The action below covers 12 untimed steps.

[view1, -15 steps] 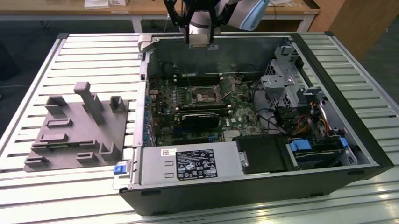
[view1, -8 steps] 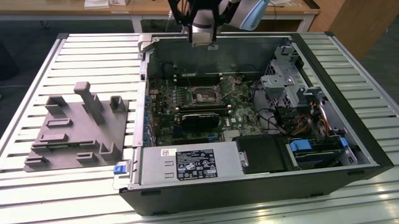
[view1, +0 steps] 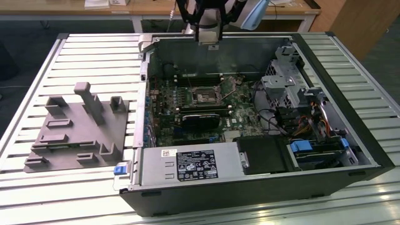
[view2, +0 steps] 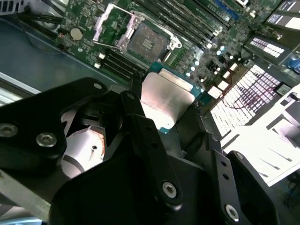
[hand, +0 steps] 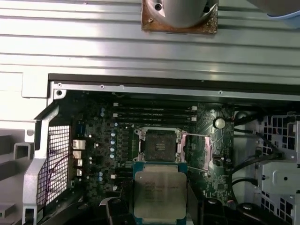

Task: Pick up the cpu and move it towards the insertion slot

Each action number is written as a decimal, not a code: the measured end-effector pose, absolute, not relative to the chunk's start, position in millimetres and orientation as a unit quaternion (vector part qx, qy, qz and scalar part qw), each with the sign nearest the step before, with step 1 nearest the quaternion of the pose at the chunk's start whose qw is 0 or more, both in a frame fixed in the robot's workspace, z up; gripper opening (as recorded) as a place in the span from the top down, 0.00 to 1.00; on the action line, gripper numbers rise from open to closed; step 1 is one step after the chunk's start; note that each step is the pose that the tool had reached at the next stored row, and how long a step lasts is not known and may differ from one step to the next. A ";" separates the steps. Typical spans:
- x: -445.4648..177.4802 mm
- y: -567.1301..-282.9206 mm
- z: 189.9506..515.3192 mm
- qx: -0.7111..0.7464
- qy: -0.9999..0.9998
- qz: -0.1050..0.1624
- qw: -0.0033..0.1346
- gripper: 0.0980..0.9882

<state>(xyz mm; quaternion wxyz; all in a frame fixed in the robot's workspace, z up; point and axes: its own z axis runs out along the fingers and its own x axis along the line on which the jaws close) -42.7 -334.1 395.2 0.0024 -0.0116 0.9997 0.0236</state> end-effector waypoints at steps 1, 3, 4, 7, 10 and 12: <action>-41.5 -333.8 395.2 -0.012 1.000 0.024 0.003 0.50; -38.5 -333.3 395.0 -0.012 1.000 0.024 0.003 0.50; -36.0 -333.1 395.0 -0.012 1.000 0.024 0.003 0.50; -28.6 -332.5 394.7 -0.012 1.000 0.024 0.004 0.50; -23.6 -331.6 394.6 -0.012 1.000 0.023 0.006 0.50; -23.6 -331.6 394.6 -0.012 1.000 0.024 0.006 0.50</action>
